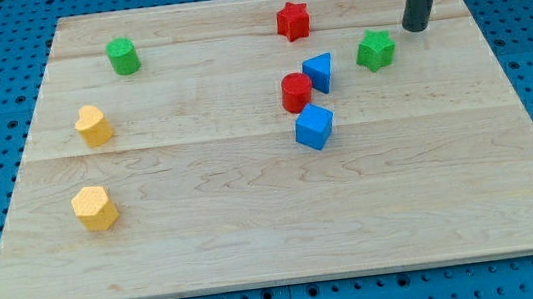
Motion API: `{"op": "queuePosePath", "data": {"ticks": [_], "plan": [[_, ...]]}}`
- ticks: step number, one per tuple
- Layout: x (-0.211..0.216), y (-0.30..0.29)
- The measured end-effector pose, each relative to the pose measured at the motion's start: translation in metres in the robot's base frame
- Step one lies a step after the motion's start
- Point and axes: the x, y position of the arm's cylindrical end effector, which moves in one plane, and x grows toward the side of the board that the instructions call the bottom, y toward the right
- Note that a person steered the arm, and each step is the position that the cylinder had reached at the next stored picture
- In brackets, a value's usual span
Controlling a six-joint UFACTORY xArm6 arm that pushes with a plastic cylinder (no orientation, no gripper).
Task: Drag the green star to the center right side of the board
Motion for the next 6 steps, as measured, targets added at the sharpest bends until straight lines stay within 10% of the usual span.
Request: {"op": "queuePosePath", "data": {"ticks": [4, 6], "plan": [[0.006, -0.096], [0.062, -0.010]]}}
